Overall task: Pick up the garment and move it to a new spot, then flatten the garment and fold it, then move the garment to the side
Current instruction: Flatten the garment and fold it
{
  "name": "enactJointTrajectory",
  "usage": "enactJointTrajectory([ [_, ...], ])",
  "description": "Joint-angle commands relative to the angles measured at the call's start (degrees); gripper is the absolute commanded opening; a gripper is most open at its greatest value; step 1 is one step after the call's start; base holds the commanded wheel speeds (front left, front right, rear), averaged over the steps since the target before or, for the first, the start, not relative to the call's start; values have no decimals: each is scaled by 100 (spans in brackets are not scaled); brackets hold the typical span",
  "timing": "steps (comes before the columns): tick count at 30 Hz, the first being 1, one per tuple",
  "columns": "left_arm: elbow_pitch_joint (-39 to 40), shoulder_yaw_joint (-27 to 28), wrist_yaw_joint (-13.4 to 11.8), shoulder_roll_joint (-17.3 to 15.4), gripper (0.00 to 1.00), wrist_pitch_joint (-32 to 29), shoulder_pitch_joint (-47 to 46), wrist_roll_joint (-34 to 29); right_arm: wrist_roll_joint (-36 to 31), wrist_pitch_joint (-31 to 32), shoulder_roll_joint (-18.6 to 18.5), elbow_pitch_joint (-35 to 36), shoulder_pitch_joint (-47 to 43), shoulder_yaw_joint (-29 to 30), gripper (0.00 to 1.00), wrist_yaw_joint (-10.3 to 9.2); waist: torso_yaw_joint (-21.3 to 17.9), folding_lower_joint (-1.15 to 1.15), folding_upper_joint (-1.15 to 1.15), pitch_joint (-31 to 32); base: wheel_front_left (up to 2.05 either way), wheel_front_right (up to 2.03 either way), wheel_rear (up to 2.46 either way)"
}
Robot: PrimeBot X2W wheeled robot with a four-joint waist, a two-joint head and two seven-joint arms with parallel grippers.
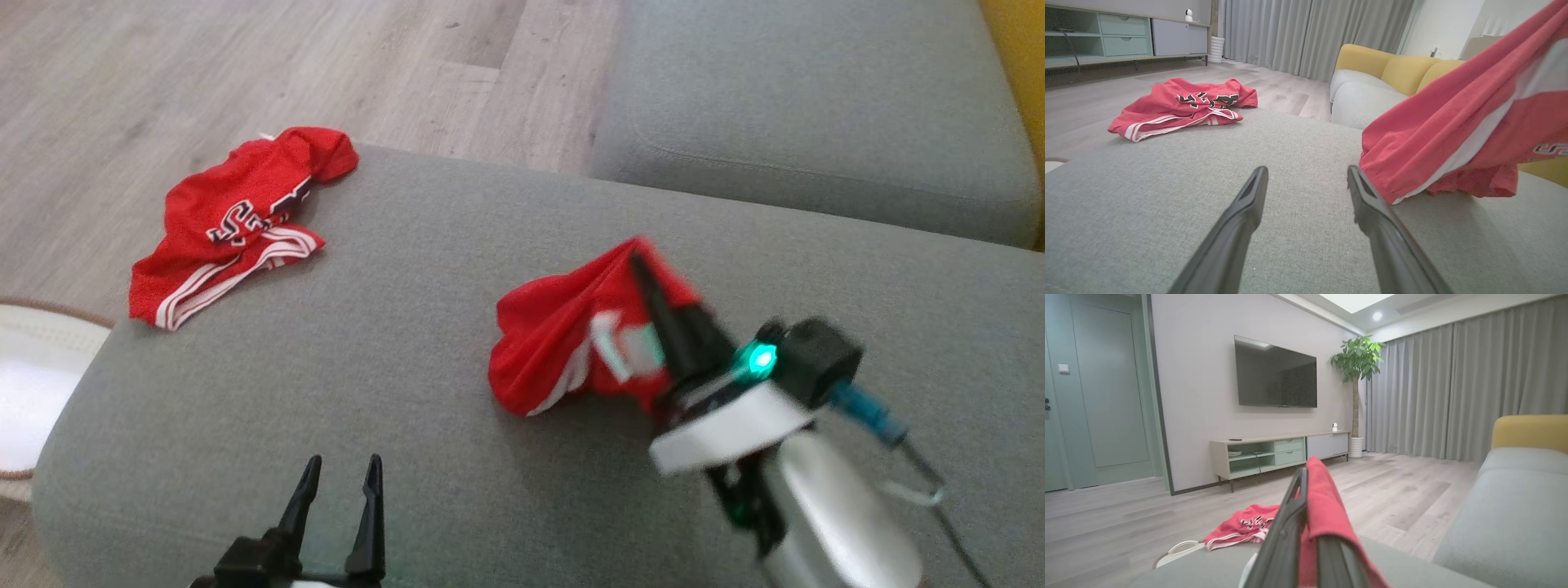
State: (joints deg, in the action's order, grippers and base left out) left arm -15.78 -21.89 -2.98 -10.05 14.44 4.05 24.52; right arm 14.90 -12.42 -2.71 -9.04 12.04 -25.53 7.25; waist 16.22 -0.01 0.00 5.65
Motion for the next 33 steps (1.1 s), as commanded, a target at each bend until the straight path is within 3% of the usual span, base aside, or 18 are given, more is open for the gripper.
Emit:
enactJointTrajectory([
  [1,203,164,8,-21,100,54,-242,-78,14,74,-17,37,542,197,0,24,72,1,0,-39,0,0,0],
  [7,235,109,27,20,100,54,-297,-92,-355,226,-17,-968,1025,974,0,24,234,1,0,-241,0,0,0],
  [15,292,70,40,91,100,55,-397,-152,-1340,126,-38,-2813,1580,2801,0,24,409,1,0,-676,0,0,0],
  [26,351,137,92,244,100,55,-617,-317,-2350,-89,-583,-4312,1982,4493,0,24,241,1,0,-1171,0,0,0],
  [27,344,150,98,252,100,55,-622,-327,-2396,-124,-590,-4366,1993,4559,22,24,208,1,0,-1169,0,0,0],
  [29,325,172,112,262,100,55,-621,-350,-2475,-181,-563,-4441,1994,4640,100,24,150,1,0,-1142,0,0,0],
  [33,287,218,127,271,100,55,-603,-384,-2530,-243,-459,-4448,1931,4648,100,24,29,1,0,-1019,0,0,0],
])
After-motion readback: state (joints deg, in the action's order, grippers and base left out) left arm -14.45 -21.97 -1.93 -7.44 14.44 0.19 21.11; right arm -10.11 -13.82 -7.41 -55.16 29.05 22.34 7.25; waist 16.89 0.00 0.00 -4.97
